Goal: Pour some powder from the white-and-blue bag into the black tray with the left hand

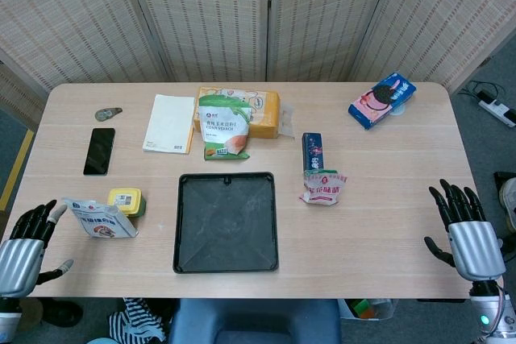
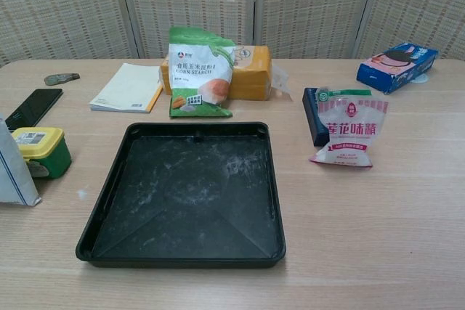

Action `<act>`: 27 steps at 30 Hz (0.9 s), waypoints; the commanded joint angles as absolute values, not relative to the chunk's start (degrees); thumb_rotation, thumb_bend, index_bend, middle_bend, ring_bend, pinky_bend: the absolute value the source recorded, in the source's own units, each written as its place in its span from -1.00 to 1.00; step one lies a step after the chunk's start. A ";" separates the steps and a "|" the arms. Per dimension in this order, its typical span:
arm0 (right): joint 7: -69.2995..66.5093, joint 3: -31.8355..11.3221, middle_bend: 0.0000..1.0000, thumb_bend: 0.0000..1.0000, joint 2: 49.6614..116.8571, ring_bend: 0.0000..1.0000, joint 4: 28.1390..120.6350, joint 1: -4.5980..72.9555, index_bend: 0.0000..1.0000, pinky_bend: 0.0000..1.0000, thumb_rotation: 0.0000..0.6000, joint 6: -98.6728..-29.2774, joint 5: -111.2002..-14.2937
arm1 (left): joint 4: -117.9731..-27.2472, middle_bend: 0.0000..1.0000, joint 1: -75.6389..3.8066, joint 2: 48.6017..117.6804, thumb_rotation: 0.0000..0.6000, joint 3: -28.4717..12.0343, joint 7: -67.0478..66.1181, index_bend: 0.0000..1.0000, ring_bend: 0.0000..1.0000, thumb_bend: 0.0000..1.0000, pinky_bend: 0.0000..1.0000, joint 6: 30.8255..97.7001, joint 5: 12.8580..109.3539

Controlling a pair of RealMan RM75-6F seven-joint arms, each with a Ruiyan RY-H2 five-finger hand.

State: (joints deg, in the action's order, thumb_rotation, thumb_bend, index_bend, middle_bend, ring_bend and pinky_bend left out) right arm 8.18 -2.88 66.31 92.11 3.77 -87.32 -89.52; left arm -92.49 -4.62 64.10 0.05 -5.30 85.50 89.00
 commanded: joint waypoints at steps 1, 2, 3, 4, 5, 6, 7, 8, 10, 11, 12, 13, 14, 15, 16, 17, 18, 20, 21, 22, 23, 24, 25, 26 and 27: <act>8.31 -3.05 -1.00 -0.47 66.32 -1.00 92.07 3.80 -1.00 -1.00 1.00 -87.29 -89.29 | -92.07 -0.88 -4.79 64.31 1.00 -0.35 -5.35 -0.79 -0.96 -0.63 -0.76 85.38 88.51; 8.26 -3.00 -1.00 -0.47 66.31 -1.00 92.09 3.81 -1.00 -1.00 1.00 -87.32 -89.42 | -92.00 -0.88 -4.83 64.45 1.00 -0.45 -5.52 -0.79 -0.96 -0.63 -0.75 85.28 88.29; 8.29 -2.91 -1.00 -0.47 66.29 -1.00 92.06 3.79 -1.00 -1.00 1.00 -87.34 -89.55 | -92.01 -0.88 -4.86 64.53 1.00 -0.48 -5.63 -0.79 -0.96 -0.63 -0.75 85.22 88.23; 8.32 -2.80 -1.00 -0.47 66.26 -1.00 92.04 3.76 -1.00 -1.00 1.00 -87.37 -89.71 | -92.00 -0.88 -4.87 64.61 1.00 -0.45 -5.70 -0.79 -0.96 -0.63 -0.74 85.29 88.40; 8.27 -2.70 -1.00 -0.47 66.22 -1.00 92.05 3.72 -1.00 -1.00 1.00 -87.41 -89.86 | -91.94 -0.88 -4.88 64.68 1.00 -0.38 -5.73 -0.79 -0.96 -0.63 -0.73 85.32 88.60; 8.14 -2.60 -1.00 -0.47 66.14 -1.00 92.07 3.69 -1.00 -1.00 1.00 -87.48 -90.05 | -91.91 -0.88 -4.90 64.73 1.00 -0.28 -5.69 -0.80 -0.96 -0.63 -0.70 85.35 88.83; 7.86 -2.49 -1.00 -0.47 66.03 -1.00 92.07 3.59 -1.00 -1.00 1.00 -87.65 -90.24 | -91.91 -0.88 -4.97 64.73 1.00 -0.16 -5.43 -0.80 -0.95 -0.63 -0.68 85.41 89.30; 7.66 -2.44 -1.00 -0.47 65.95 -1.00 92.05 3.46 -1.00 -1.00 1.00 -87.86 -90.30 | -91.84 -0.88 -5.06 64.69 1.00 -0.04 -5.01 -0.80 -0.94 -0.63 -0.65 85.49 89.81; 7.28 -2.40 -1.00 -0.48 65.80 -1.00 91.98 3.11 -1.00 -1.00 1.00 -88.43 -90.36 | -91.20 -0.88 -5.33 64.60 1.00 0.16 -3.18 -0.81 -0.87 -0.63 -0.55 85.87 91.21; 7.14 -2.34 -1.00 -0.47 65.74 -1.00 91.99 2.98 -1.00 -1.00 1.00 -88.61 -90.42 | -90.74 -0.88 -5.47 64.56 1.00 0.21 -2.21 -0.81 -0.81 -0.63 -0.49 86.00 91.72; 7.01 -2.28 -1.00 -0.47 65.68 -1.00 92.03 2.89 -1.00 -1.00 1.00 -88.78 -90.58 | -90.09 -0.89 -5.67 64.56 1.00 0.11 -1.22 -0.81 -0.67 -0.63 -0.38 86.21 92.16; 6.89 -2.22 -1.00 -0.47 65.64 -1.00 92.06 2.81 -1.00 -1.00 1.00 -88.98 -90.77 | -89.28 -0.89 -5.89 64.71 1.00 -0.07 0.25 -0.81 -0.46 -0.63 -0.20 86.45 92.51; 6.88 -2.18 -1.00 -0.47 65.61 -1.00 92.08 2.71 -1.00 -1.00 1.00 -89.25 -90.99 | -88.02 -0.89 -6.23 64.94 1.00 -0.23 3.25 -0.81 -0.32 -0.63 -0.08 86.42 92.71; 6.94 -2.14 -1.00 -0.47 65.63 -1.00 92.05 2.65 -1.00 -1.00 1.00 -89.39 -91.15 | -86.82 -0.90 -6.52 65.08 1.00 -0.41 6.01 -0.81 -0.08 -0.63 0.14 86.32 92.68; 6.99 -2.07 -1.00 -0.47 65.67 -1.00 92.02 2.61 -1.00 -1.00 1.00 -89.44 -91.25 | -85.50 -0.90 -6.70 65.36 1.00 -0.72 9.45 -0.81 0.15 -0.63 0.36 86.35 92.32; 7.03 -1.94 -1.00 -0.47 65.68 -1.00 92.01 2.57 -1.00 -1.00 1.00 -89.42 -91.42 | -83.15 -0.89 -6.87 65.95 1.00 -1.24 14.62 -0.80 0.37 -0.64 0.55 86.70 91.86; 7.00 -1.84 -1.00 -0.48 65.64 -1.00 91.99 2.57 -1.00 -1.00 1.00 -89.44 -91.62 | -80.86 -0.89 -7.02 66.40 1.00 -1.51 19.01 -0.81 0.60 -0.64 0.74 86.92 91.72; 6.83 -1.71 -1.00 -0.48 65.55 -1.00 91.94 2.53 -1.00 -1.00 1.00 -89.68 -92.12 | -75.93 -0.86 -7.36 66.14 1.00 -1.08 31.17 -0.81 0.85 -0.64 0.94 85.27 90.93; 6.81 -1.71 -1.00 -0.48 65.55 -1.00 91.90 2.50 -1.00 -1.00 1.00 -89.82 -92.28 | -74.18 -0.85 -7.62 65.35 1.00 -0.43 37.06 -0.82 0.92 -0.64 0.98 83.91 90.95; 6.86 -1.69 -1.00 -0.47 65.58 -1.00 91.89 2.48 -1.00 -1.00 1.00 -89.96 -92.47 | -71.95 -0.83 -8.09 64.07 1.00 0.51 44.94 -0.84 0.97 -0.64 1.00 82.06 91.22; 6.92 -1.66 -1.00 -0.47 65.59 -1.00 91.89 2.49 -1.00 -1.00 1.00 -89.96 -92.57 | -70.29 -0.82 -8.53 63.25 1.00 1.10 50.66 -0.85 0.98 -0.64 1.00 80.85 91.51; 7.00 -1.62 -1.00 -0.47 65.61 -1.00 91.91 2.51 -1.00 -1.00 1.00 -89.92 -92.67 | -68.59 -0.80 -8.97 62.75 1.00 1.47 55.88 -0.86 0.99 -0.64 1.00 79.95 91.73; 7.12 -1.55 -1.00 -0.47 65.63 -1.00 91.92 2.56 -1.00 -1.00 1.00 -89.80 -92.80 | -66.17 -0.79 -9.52 62.50 1.00 1.87 61.47 -0.89 1.00 -0.64 1.00 78.96 91.98; 7.19 -1.49 -1.00 -0.48 65.66 -1.00 91.95 2.63 -1.00 -1.00 1.00 -89.63 -92.86 | -64.22 -0.79 -9.94 62.55 1.00 2.24 64.52 -0.91 1.00 -0.64 1.00 78.06 92.20; 7.20 -1.42 -1.00 -0.48 65.67 -1.00 92.00 2.71 -1.00 -1.00 1.00 -89.41 -92.91 | -62.41 -0.79 -10.35 62.66 1.00 2.61 67.04 -0.94 1.00 -0.64 1.00 77.08 92.36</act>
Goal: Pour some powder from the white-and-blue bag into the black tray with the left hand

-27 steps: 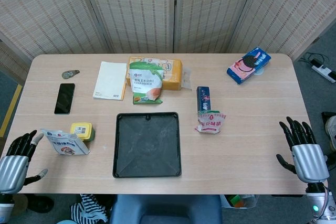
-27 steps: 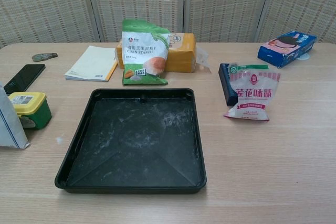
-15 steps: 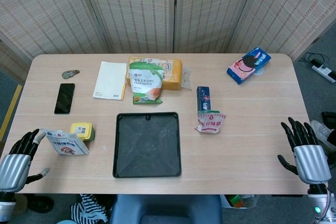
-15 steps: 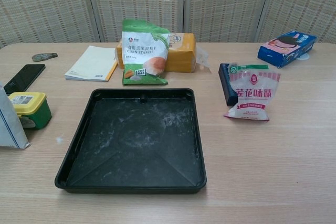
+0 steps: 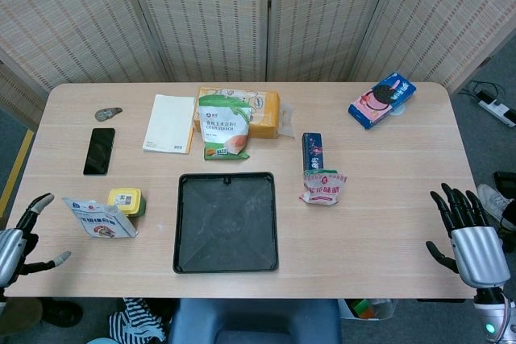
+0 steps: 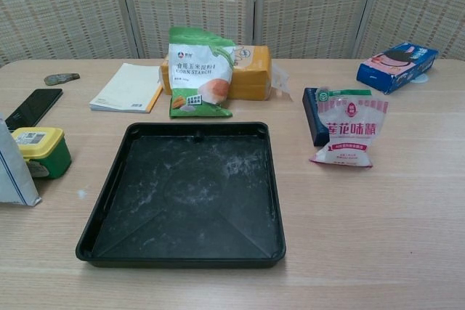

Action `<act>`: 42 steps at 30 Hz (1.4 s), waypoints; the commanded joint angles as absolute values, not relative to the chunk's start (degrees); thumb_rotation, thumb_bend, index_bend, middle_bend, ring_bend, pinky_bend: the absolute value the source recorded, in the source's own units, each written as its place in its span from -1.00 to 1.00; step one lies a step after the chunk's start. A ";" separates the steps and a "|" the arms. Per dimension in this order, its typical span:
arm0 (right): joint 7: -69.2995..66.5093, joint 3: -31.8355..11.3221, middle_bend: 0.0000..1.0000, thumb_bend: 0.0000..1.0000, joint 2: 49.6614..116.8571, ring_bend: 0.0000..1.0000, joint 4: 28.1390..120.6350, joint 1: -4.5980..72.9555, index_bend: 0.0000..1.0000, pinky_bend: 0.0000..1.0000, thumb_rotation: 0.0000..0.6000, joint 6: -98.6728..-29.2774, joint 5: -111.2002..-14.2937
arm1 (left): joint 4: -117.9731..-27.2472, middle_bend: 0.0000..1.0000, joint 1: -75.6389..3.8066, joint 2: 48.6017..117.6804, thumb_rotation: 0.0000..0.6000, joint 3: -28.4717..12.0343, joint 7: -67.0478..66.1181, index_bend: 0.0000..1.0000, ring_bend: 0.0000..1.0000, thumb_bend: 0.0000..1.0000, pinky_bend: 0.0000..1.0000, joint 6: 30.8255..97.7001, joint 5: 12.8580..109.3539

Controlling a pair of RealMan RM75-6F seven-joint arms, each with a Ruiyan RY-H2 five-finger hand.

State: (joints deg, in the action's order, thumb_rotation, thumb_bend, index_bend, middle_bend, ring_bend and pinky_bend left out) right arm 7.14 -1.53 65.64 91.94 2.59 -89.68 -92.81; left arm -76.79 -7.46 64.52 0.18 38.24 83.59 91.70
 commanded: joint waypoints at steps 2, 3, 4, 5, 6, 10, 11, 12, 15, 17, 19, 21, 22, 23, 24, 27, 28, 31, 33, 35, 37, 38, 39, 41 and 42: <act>7.14 -1.30 -1.00 -0.48 65.64 -1.00 92.07 2.84 -1.00 -1.00 1.00 -89.09 -93.03 | -59.86 -0.79 -10.98 62.88 1.00 3.27 70.56 -0.98 1.00 -0.64 1.00 75.42 92.59; 7.14 -1.27 -1.00 -0.47 65.63 -1.00 92.08 2.87 -1.00 -1.00 1.00 -89.04 -93.07 | -59.38 -0.78 -11.10 62.94 1.00 3.43 71.22 -0.98 1.00 -0.64 1.00 75.05 92.63; 7.36 -1.13 -1.00 -0.47 65.67 -1.00 92.05 3.03 -1.00 -1.00 1.00 -88.70 -93.28 | -57.43 -0.76 -11.60 63.49 1.00 4.12 75.63 -0.97 1.00 -0.64 1.00 72.20 92.05; 7.68 -1.11 -1.00 -0.47 65.80 -1.00 92.04 3.13 -1.00 -1.00 1.00 -88.50 -93.31 | -55.75 -0.74 -12.19 64.12 1.00 4.56 80.46 -0.97 1.00 -0.64 1.00 70.85 92.26; 7.92 -1.11 -1.00 -0.47 65.91 -1.00 92.09 3.19 -1.00 -1.00 1.00 -88.37 -93.30 | -53.67 -0.72 -12.49 64.99 1.00 4.79 84.03 -0.95 1.00 -0.64 1.00 70.75 92.66; 8.30 -1.02 -1.00 -0.47 66.04 -1.00 92.30 3.32 -1.00 -1.00 1.00 -87.90 -93.16 | -41.21 -0.71 -13.03 71.02 1.00 5.31 94.86 -0.93 1.00 -0.65 1.00 70.33 93.11; 8.43 -1.10 -1.00 -0.47 66.07 -1.00 92.27 3.33 -1.00 -1.00 1.00 -87.91 -93.08 | -38.63 -0.71 -13.13 71.83 1.00 5.83 98.24 -0.93 1.00 -0.66 1.00 69.95 93.47; 8.62 -1.19 -1.00 -0.47 66.15 -1.00 92.21 3.34 -1.00 -1.00 1.00 -87.95 -92.99 | -36.14 -0.71 -13.20 72.67 1.00 6.23 101.46 -0.93 1.00 -0.67 1.00 69.18 93.54; 9.18 -1.28 -1.00 -0.47 66.48 -1.00 92.31 3.29 -1.00 -1.00 1.00 -88.05 -92.88 | -29.92 -0.71 -13.52 75.26 1.00 7.77 111.17 -0.93 1.00 -0.69 1.00 67.52 94.44; 9.90 -1.20 -1.00 -0.47 66.77 -1.00 92.39 3.26 -1.00 -1.00 1.00 -88.12 -93.07 | -26.06 -0.71 -13.73 77.46 1.00 8.86 113.86 -0.92 1.00 -0.69 1.00 67.60 95.59; 10.21 -0.93 -1.00 -0.48 66.92 -1.00 92.48 3.34 -1.00 -1.00 1.00 -87.95 -93.51 | -23.24 -0.71 -14.02 79.64 1.00 9.75 115.21 -0.91 1.00 -0.70 1.00 67.41 96.48; 10.18 -0.63 -1.00 -0.48 66.94 -1.00 92.53 3.43 -1.00 -1.00 1.00 -87.75 -93.96 | -21.30 -0.71 -14.15 81.39 1.00 10.39 116.19 -0.90 1.00 -0.70 1.00 66.57 96.91; 10.04 -0.43 -1.00 -0.48 66.90 -1.00 92.54 3.44 -1.00 -1.00 1.00 -87.71 -94.28 | -20.36 -0.71 -14.17 82.34 1.00 10.82 117.27 -0.90 1.00 -0.70 1.00 66.08 97.16; 9.97 -0.29 -1.00 -0.48 66.86 -1.00 92.51 3.42 -1.00 -1.00 1.00 -87.77 -94.52 | -19.69 -0.71 -14.18 82.96 1.00 11.14 118.01 -0.90 1.00 -0.70 1.00 65.74 97.36; 9.92 -0.20 -1.00 -0.48 66.85 -1.00 92.48 3.37 -1.00 -1.00 1.00 -87.88 -94.71 | -19.07 -0.71 -14.20 83.56 1.00 11.42 118.62 -0.90 1.00 -0.70 1.00 65.39 97.53; 10.05 -0.10 -1.00 -0.48 66.95 -1.00 92.44 3.22 -1.00 -1.00 1.00 -88.25 -95.06 | -17.60 -0.71 -14.34 85.37 1.00 12.18 119.78 -0.90 1.00 -0.70 1.00 64.67 98.03; 10.13 -0.06 -1.00 -0.48 66.99 -1.00 92.43 3.20 -1.00 -1.00 1.00 -88.29 -95.13 | -17.27 -0.71 -14.43 85.94 1.00 12.32 119.68 -0.89 1.00 -0.70 1.00 64.42 98.11; 9.96 0.26 -1.00 -0.47 66.90 -1.00 92.50 3.10 -1.00 -1.00 1.00 -88.55 -95.80 | -16.61 -0.71 -14.65 87.54 1.00 12.94 119.10 -0.88 1.00 -0.70 1.00 63.62 98.52; 9.60 0.50 -1.00 -0.48 66.71 -1.00 92.43 2.95 -1.00 -1.00 1.00 -88.94 -96.36 | -16.39 -0.71 -14.76 88.14 1.00 13.33 118.65 -0.87 1.00 -0.70 1.00 62.77 98.72; 8.93 0.72 -1.00 -0.48 66.43 -1.00 92.38 2.73 -1.00 -1.00 1.00 -89.49 -96.89 | -16.39 -0.71 -14.95 88.62 1.00 13.56 118.57 -0.86 1.00 -0.70 1.00 61.86 98.73; 8.58 0.79 -1.00 -0.48 66.28 -1.00 92.26 2.57 -1.00 -1.00 1.00 -89.85 -97.11 | -16.43 -0.71 -15.20 89.16 1.00 13.40 118.16 -0.85 1.00 -0.70 1.00 61.31 98.44; 8.44 0.82 -1.00 -0.48 66.23 -1.00 92.24 2.56 -1.00 -1.00 1.00 -89.88 -97.19 | -16.46 -0.71 -15.33 89.47 1.00 13.23 117.74 -0.84 1.00 -0.70 1.00 61.03 98.23; 8.37 0.83 -1.00 -0.48 66.18 -1.00 92.22 2.59 -1.00 -1.00 1.00 -89.85 -97.24 | -16.58 -0.71 -15.49 89.76 1.00 13.15 117.32 -0.84 1.00 -0.70 1.00 60.88 98.13; 8.15 0.91 -1.00 -0.48 66.07 -1.00 92.24 2.65 -1.00 -1.00 1.00 -89.80 -97.47 | -17.02 -0.71 -15.89 90.30 1.00 12.99 116.37 -0.82 1.00 -0.70 1.00 60.91 97.99; 8.07 0.95 -1.00 -0.47 66.01 -1.00 92.21 2.67 -1.00 -1.00 1.00 -89.78 -97.55 | -17.31 -0.70 -16.06 90.47 1.00 12.94 116.14 -0.81 1.00 -0.70 1.00 61.10 97.97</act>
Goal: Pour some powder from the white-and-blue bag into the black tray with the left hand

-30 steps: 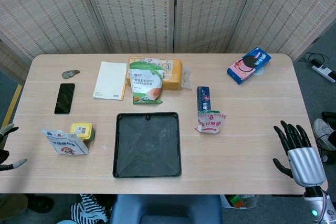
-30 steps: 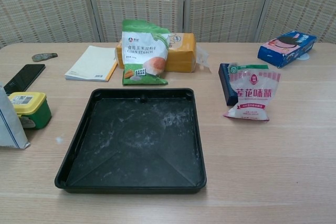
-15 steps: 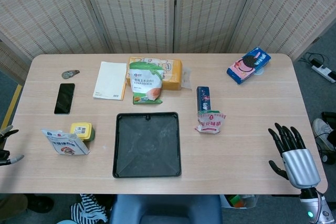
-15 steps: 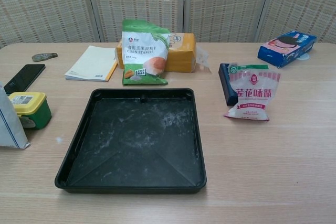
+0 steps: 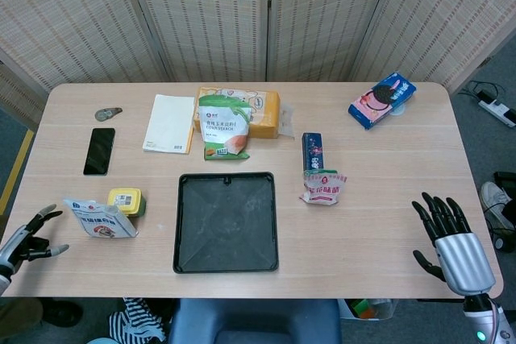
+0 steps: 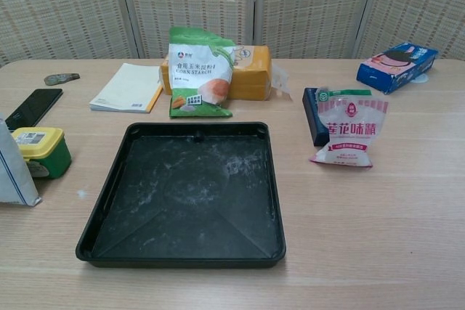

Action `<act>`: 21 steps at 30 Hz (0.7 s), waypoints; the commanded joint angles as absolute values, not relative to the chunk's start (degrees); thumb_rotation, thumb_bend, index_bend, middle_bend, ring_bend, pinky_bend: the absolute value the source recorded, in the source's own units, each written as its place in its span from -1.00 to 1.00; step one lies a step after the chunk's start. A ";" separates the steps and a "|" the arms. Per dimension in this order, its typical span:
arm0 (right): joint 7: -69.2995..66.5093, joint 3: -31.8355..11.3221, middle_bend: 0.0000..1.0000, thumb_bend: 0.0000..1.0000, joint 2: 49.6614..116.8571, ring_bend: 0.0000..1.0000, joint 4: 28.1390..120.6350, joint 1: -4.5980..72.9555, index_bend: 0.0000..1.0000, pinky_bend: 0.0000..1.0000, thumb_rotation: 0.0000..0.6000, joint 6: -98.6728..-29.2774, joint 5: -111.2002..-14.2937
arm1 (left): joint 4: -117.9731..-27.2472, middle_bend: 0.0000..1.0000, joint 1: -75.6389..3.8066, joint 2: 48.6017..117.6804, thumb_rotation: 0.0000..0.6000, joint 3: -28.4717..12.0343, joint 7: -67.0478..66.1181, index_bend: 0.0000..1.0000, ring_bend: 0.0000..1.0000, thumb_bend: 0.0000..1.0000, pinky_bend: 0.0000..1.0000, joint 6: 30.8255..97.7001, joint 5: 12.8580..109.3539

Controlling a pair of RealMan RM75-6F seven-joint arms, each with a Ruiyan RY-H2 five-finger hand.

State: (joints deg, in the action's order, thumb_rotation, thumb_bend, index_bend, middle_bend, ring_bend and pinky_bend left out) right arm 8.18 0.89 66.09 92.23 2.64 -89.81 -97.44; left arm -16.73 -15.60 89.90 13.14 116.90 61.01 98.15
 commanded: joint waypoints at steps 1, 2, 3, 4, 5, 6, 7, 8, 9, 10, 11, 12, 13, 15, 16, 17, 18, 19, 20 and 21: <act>7.95 0.97 -1.00 -0.47 65.95 -1.00 92.16 2.68 -1.00 -1.00 1.00 -89.77 -97.60 | -17.73 -0.70 -16.24 90.68 1.00 12.80 116.05 -0.80 1.00 -0.70 1.00 61.51 97.89; 7.86 0.98 -1.00 -0.47 65.91 -1.00 92.13 2.68 -1.00 -1.00 1.00 -89.80 -97.66 | -17.98 -0.70 -16.39 90.88 1.00 12.72 115.91 -0.79 1.00 -0.70 1.00 61.68 97.83; 7.79 1.01 -1.00 -0.47 65.86 -1.00 92.09 2.66 -1.00 -1.00 1.00 -89.84 -97.72 | -18.10 -0.70 -16.54 91.12 1.00 12.68 115.57 -0.79 1.00 -0.70 1.00 61.75 97.80; 7.70 1.03 -1.00 -0.47 65.81 -1.00 92.07 2.65 -1.00 -1.00 1.00 -89.83 -97.74 | -18.24 -0.70 -16.75 91.51 1.00 12.61 114.97 -0.78 1.00 -0.70 1.00 61.59 97.72; 7.63 1.05 -1.00 -0.47 65.77 -1.00 92.07 2.63 -1.00 -1.00 1.00 -89.85 -97.78 | -18.42 -0.70 -16.91 91.78 1.00 12.53 114.65 -0.78 1.00 -0.70 1.00 61.52 97.64; 7.61 1.03 -1.00 -0.48 65.75 -1.00 92.05 2.65 -1.00 -1.00 1.00 -89.85 -97.77 | -18.62 -0.70 -17.07 92.02 1.00 12.45 114.40 -0.78 1.00 -0.70 1.00 61.55 97.56; 7.59 1.05 -1.00 -0.48 65.73 -1.00 92.03 2.65 -1.00 -1.00 1.00 -89.82 -97.79 | -18.81 -0.69 -17.30 92.34 1.00 12.42 113.99 -0.78 1.00 -0.70 1.00 61.45 97.53; 7.56 1.06 -1.00 -0.47 65.71 -1.00 92.05 2.65 -1.00 -1.00 1.00 -89.81 -97.82 | -18.98 -0.69 -17.47 92.53 1.00 12.46 113.81 -0.77 1.00 -0.70 1.00 61.33 97.56; 7.55 1.06 -1.00 -0.47 65.70 -1.00 92.05 2.65 -1.00 -1.00 1.00 -89.81 -97.83 | -19.25 -0.68 -17.60 92.65 1.00 12.44 113.93 -0.76 1.00 -0.70 1.00 61.39 97.53; 7.56 1.09 -1.00 -0.47 65.68 -1.00 92.06 2.63 -1.00 -1.00 1.00 -89.83 -97.89 | -19.49 -0.68 -17.74 92.79 1.00 12.40 114.05 -0.74 1.00 -0.70 1.00 61.55 97.48; 7.53 1.09 -1.00 -0.47 65.67 -1.00 92.06 2.62 -1.00 -1.00 1.00 -89.84 -97.91 | -19.57 -0.67 -17.85 92.93 1.00 12.41 113.93 -0.73 1.00 -0.70 1.00 61.46 97.45; 7.53 1.08 -1.00 -0.47 65.66 -1.00 92.03 2.63 -1.00 -1.00 1.00 -89.84 -97.91 | -19.67 -0.66 -17.92 93.09 1.00 12.42 113.80 -0.73 1.00 -0.70 1.00 61.37 97.41; 7.53 1.07 -1.00 -0.47 65.66 -1.00 92.03 2.65 -1.00 -1.00 1.00 -89.76 -97.87 | -19.83 -0.64 -17.99 93.27 1.00 12.37 113.61 -0.72 1.00 -0.70 1.00 61.44 97.33; 7.54 1.07 -1.00 -0.48 65.65 -1.00 92.04 2.72 -1.00 -1.00 1.00 -89.55 -97.78 | -20.04 -0.63 -18.10 93.57 1.00 12.31 112.94 -0.72 1.00 -0.70 1.00 61.67 97.26; 7.56 1.09 -1.00 -0.48 65.63 -1.00 92.09 2.77 -1.00 -1.00 1.00 -89.41 -97.76 | -20.28 -0.62 -18.15 93.67 1.00 12.40 112.58 -0.71 1.00 -0.70 1.00 62.11 97.39; 7.54 1.10 -1.00 -0.48 65.61 -1.00 92.13 2.80 -1.00 -1.00 1.00 -89.34 -97.78 | -20.44 -0.61 -18.22 93.75 1.00 12.45 112.26 -0.71 1.00 -0.70 1.00 62.37 97.46; 7.55 1.10 -1.00 -0.48 65.58 -1.00 92.16 2.81 -1.00 -1.00 1.00 -89.31 -97.76 | -20.64 -0.60 -18.31 93.83 1.00 12.45 111.96 -0.71 1.00 -0.70 1.00 62.55 97.48; 7.53 1.10 -1.00 -0.48 65.56 -1.00 92.19 2.79 -1.00 -1.00 1.00 -89.32 -97.75 | -20.80 -0.58 -18.43 93.90 1.00 12.51 111.55 -0.70 1.00 -0.70 1.00 62.57 97.53; 7.46 1.10 -1.00 -0.48 65.54 -1.00 92.22 2.76 -1.00 -1.00 1.00 -89.40 -97.77 | -21.06 -0.58 -18.58 93.96 1.00 12.55 110.98 -0.70 1.00 -0.70 1.00 62.72 97.59; 7.42 1.09 -1.00 -0.48 65.51 -1.00 92.23 2.72 -1.00 -1.00 1.00 -89.49 -97.79 | -21.24 -0.57 -18.66 94.03 1.00 12.54 110.44 -0.70 1.00 -0.70 1.00 62.77 97.58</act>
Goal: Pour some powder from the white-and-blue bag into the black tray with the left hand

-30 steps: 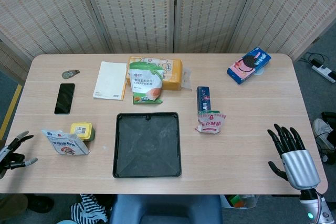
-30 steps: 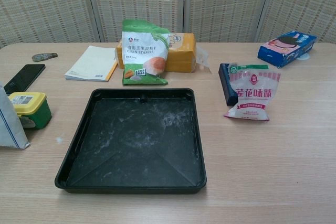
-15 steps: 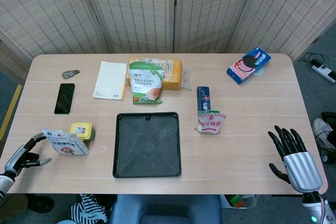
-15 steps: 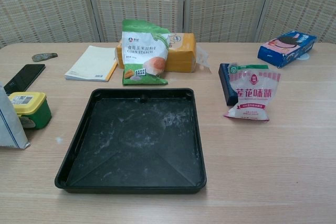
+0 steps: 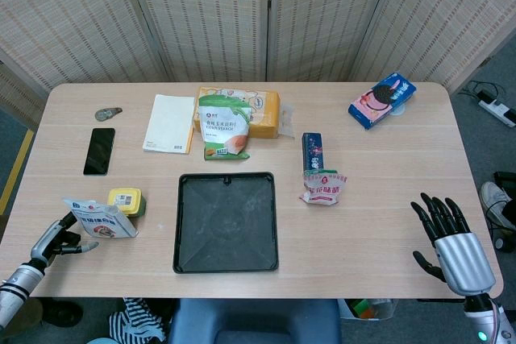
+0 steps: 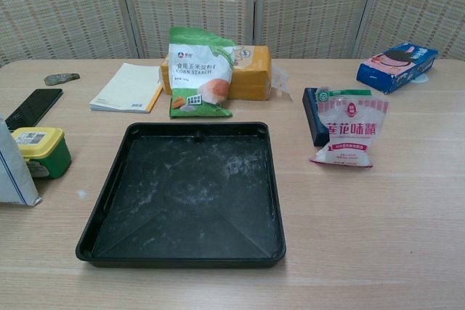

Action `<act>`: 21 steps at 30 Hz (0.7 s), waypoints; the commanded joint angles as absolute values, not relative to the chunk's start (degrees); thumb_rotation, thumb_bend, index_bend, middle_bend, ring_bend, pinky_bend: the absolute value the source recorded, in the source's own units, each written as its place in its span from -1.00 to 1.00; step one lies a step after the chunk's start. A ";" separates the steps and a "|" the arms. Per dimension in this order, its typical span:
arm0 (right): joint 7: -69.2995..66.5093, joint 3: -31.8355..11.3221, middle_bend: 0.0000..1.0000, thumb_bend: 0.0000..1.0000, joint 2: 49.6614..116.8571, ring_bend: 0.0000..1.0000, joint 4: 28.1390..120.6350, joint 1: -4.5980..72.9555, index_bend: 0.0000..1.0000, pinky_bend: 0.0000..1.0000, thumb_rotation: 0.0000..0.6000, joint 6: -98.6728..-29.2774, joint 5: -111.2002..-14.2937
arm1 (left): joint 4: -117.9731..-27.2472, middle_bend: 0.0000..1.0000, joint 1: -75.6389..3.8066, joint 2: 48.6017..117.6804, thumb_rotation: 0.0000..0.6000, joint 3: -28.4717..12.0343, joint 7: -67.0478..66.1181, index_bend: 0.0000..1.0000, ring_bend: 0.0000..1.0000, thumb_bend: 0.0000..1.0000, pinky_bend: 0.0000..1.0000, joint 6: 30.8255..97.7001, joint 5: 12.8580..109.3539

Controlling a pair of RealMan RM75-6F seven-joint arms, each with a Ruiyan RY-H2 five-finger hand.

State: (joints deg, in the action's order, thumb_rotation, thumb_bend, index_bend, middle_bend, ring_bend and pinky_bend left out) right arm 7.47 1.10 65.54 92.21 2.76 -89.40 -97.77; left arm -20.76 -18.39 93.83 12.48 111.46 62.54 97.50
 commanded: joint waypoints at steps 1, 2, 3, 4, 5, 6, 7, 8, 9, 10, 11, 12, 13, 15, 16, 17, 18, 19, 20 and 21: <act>7.35 1.08 -1.00 -0.48 65.47 -1.00 92.22 2.65 -1.00 -1.00 1.00 -89.66 -97.84 | -21.49 -0.56 -18.75 94.20 1.00 12.44 109.68 -0.70 1.00 -0.70 1.00 62.67 97.44; 7.28 1.07 -1.00 -0.48 65.45 -1.00 92.23 2.61 -1.00 -1.00 1.00 -89.79 -97.88 | -21.74 -0.55 -18.78 94.33 1.00 12.36 109.23 -0.69 1.00 -0.70 1.00 62.61 97.32; 7.22 1.07 -1.00 -0.48 65.44 -1.00 92.22 2.57 -1.00 -1.00 1.00 -89.90 -97.95 | -21.94 -0.55 -18.79 94.54 1.00 12.26 108.72 -0.69 1.00 -0.70 1.00 62.35 97.14; 7.19 1.10 -1.00 -0.48 65.44 -1.00 92.19 2.56 -1.00 -1.00 1.00 -89.93 -98.02 | -22.11 -0.54 -18.82 94.78 1.00 12.16 108.13 -0.68 1.00 -0.70 1.00 62.03 96.96; 7.15 1.15 -1.00 -0.48 65.43 -1.00 92.16 2.57 -1.00 -1.00 1.00 -89.90 -98.10 | -22.31 -0.54 -18.91 95.05 1.00 12.15 107.37 -0.68 1.00 -0.70 1.00 61.56 96.84; 7.15 1.20 -1.00 -0.48 65.42 -1.00 92.16 2.57 -1.00 -1.00 1.00 -89.85 -98.15 | -22.47 -0.54 -19.00 95.21 1.00 12.14 106.91 -0.68 1.00 -0.70 1.00 61.23 96.77; 7.17 1.23 -1.00 -0.47 65.40 -1.00 92.15 2.58 -1.00 -1.00 1.00 -89.81 -98.18 | -22.62 -0.53 -19.11 95.37 1.00 12.04 106.47 -0.67 1.00 -0.70 1.00 60.90 96.61; 7.17 1.25 -1.00 -0.47 65.39 -1.00 92.14 2.60 -1.00 -1.00 1.00 -89.76 -98.21 | -22.88 -0.53 -19.30 95.52 1.00 11.94 105.99 -0.67 1.00 -0.70 1.00 60.45 96.43; 7.15 1.25 -1.00 -0.47 65.37 -1.00 92.14 2.60 -1.00 -1.00 1.00 -89.76 -98.22 | -23.03 -0.53 -19.44 95.62 1.00 11.86 105.56 -0.67 1.00 -0.70 1.00 60.10 96.29; 7.13 1.23 -1.00 -0.47 65.36 -1.00 92.14 2.58 -1.00 -1.00 1.00 -89.81 -98.23 | -23.13 -0.53 -19.57 95.82 1.00 11.69 104.96 -0.67 1.00 -0.70 1.00 59.62 96.04; 7.08 1.21 -1.00 -0.47 65.34 -1.00 92.12 2.56 -1.00 -1.00 1.00 -89.87 -98.22 | -23.30 -0.52 -19.77 96.04 1.00 11.49 104.22 -0.67 1.00 -0.70 1.00 59.11 95.78; 7.02 1.19 -1.00 -0.47 65.32 -1.00 92.13 2.55 -1.00 -1.00 1.00 -89.90 -98.20 | -23.39 -0.51 -19.90 96.20 1.00 11.43 103.68 -0.65 1.00 -0.70 1.00 58.65 95.64; 6.97 1.17 -1.00 -0.47 65.32 -1.00 92.12 2.55 -1.00 -1.00 1.00 -89.90 -98.17 | -23.56 -0.50 -20.10 96.35 1.00 11.34 103.20 -0.63 1.00 -0.70 1.00 57.97 95.43; 6.95 1.15 -1.00 -0.47 65.32 -1.00 92.11 2.56 -1.00 -1.00 1.00 -89.87 -98.12 | -23.74 -0.45 -20.36 96.60 1.00 10.95 102.53 -0.58 1.00 -0.70 1.00 56.99 94.88; 6.91 1.15 -1.00 -0.47 65.31 -1.00 92.12 2.56 -1.00 -1.00 1.00 -89.83 -98.11 | -23.80 -0.40 -20.44 96.78 1.00 10.61 101.97 -0.53 1.00 -0.70 1.00 56.60 94.46; 6.90 1.14 -1.00 -0.47 65.30 -1.00 92.12 2.58 -1.00 -1.00 1.00 -89.80 -98.09 | -23.85 -0.35 -20.44 96.91 1.00 10.33 101.54 -0.47 1.00 -0.70 1.00 56.42 94.11; 6.86 1.14 -1.00 -0.48 65.30 -1.00 92.11 2.59 -1.00 -1.00 1.00 -89.77 -98.08 | -23.96 -0.30 -20.42 96.95 1.00 10.11 101.16 -0.41 1.00 -0.70 1.00 56.46 93.88; 6.78 1.11 -1.00 -0.48 65.28 -1.00 92.12 2.61 -1.00 -1.00 1.00 -89.75 -98.05 | -24.15 -0.24 -20.36 96.87 1.00 9.97 100.72 -0.31 1.00 -0.70 1.00 56.77 93.74; 6.70 1.07 -1.00 -0.47 65.27 -1.00 92.13 2.62 -1.00 -1.00 1.00 -89.75 -98.00 | -24.25 -0.18 -20.30 96.87 1.00 9.79 100.35 -0.23 1.00 -0.70 1.00 56.94 93.56; 6.62 1.03 -1.00 -0.48 65.26 -1.00 92.15 2.63 -1.00 -1.00 1.00 -89.77 -97.98 | -24.43 -0.12 -20.25 96.84 1.00 9.60 100.15 -0.15 1.00 -0.71 1.00 56.98 93.34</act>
